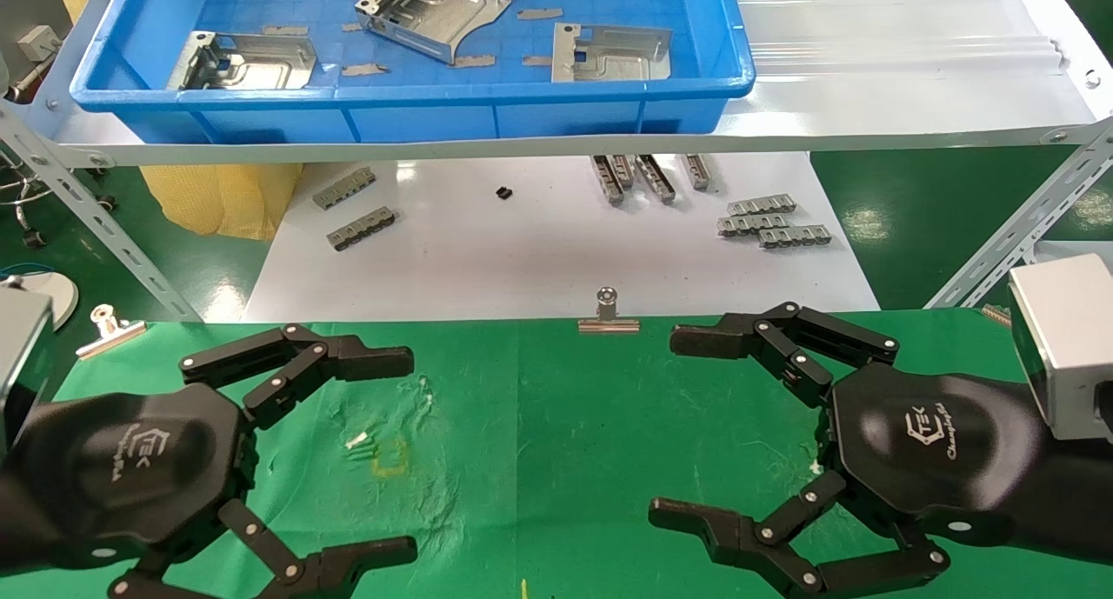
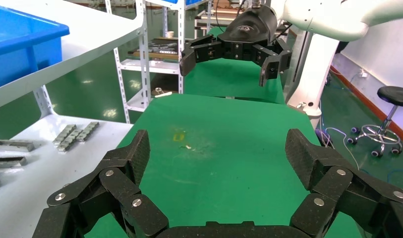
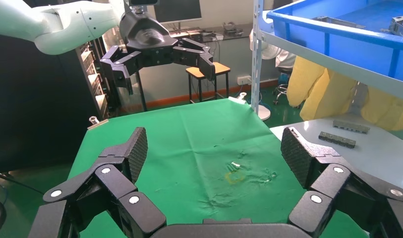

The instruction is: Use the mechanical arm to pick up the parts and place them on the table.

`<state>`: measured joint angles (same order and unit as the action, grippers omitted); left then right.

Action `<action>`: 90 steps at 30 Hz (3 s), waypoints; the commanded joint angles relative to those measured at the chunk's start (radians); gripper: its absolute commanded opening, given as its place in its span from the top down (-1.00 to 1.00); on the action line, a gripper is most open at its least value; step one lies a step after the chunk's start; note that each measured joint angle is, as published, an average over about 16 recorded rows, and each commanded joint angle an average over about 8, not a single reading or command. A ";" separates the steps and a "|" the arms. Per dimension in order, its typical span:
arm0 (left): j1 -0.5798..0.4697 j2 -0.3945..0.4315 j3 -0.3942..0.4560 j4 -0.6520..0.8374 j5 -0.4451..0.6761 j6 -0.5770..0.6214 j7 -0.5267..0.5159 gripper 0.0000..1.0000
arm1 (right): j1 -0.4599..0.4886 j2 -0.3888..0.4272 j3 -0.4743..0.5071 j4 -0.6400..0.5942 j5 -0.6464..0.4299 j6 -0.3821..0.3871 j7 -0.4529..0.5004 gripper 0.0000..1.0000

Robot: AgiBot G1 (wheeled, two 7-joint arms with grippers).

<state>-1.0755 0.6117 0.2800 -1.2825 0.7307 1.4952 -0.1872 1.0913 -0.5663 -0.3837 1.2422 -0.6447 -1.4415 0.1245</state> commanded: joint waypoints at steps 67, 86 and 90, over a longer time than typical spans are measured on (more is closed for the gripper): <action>-0.003 -0.001 -0.001 -0.002 0.003 -0.001 0.004 -1.00 | 0.000 0.000 0.000 0.000 0.000 0.000 0.000 1.00; -0.521 0.182 0.098 0.338 0.300 -0.059 0.032 -1.00 | 0.000 0.000 0.000 0.000 0.000 0.000 0.000 1.00; -0.705 0.315 0.153 0.578 0.437 -0.164 0.073 -1.00 | 0.000 0.000 0.000 0.000 0.000 0.000 0.000 1.00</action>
<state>-1.7539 0.9189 0.4278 -0.7164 1.1566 1.3065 -0.1168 1.0913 -0.5663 -0.3838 1.2422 -0.6447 -1.4415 0.1244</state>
